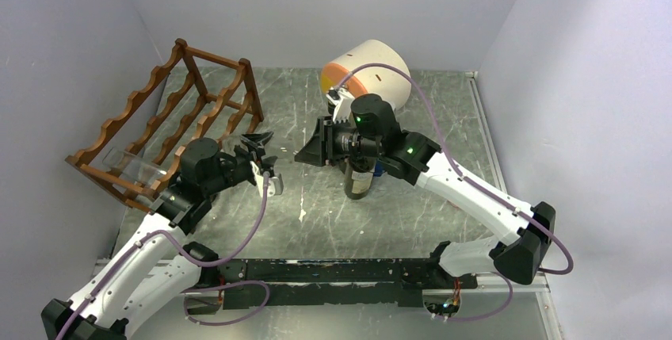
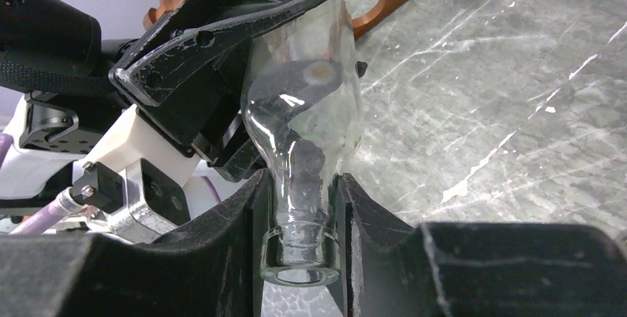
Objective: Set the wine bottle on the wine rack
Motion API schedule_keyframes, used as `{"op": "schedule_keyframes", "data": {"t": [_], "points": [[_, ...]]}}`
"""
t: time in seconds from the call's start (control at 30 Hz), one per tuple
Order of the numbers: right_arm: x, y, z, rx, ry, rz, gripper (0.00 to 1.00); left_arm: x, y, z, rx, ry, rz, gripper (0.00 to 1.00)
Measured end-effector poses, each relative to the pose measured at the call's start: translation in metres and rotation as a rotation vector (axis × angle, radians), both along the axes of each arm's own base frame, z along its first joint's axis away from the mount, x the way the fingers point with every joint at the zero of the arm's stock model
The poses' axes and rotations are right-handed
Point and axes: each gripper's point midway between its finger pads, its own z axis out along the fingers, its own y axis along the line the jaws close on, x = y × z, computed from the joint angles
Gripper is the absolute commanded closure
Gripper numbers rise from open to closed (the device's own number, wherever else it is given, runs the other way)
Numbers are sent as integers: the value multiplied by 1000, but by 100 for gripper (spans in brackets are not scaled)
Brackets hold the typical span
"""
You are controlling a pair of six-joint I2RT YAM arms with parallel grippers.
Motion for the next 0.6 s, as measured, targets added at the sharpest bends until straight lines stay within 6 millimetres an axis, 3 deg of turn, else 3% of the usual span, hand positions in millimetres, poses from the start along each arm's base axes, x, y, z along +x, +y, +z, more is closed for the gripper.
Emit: {"op": "schedule_keyframes", "data": {"t": [0.07,0.13,0.17,0.6], "points": [[0,0,0,4,5,-2,100,0,0,0,-4,6,2,74],[0,1,0,8,10,-3,100,0,0,-1,-10,13,5,50],[0,1,0,10,12,-2,100,-1,0,-2,-12,19,6,4],[-3,2,-12,56,174,-47,100,-6,1,-2,-38,78,13,5]]}}
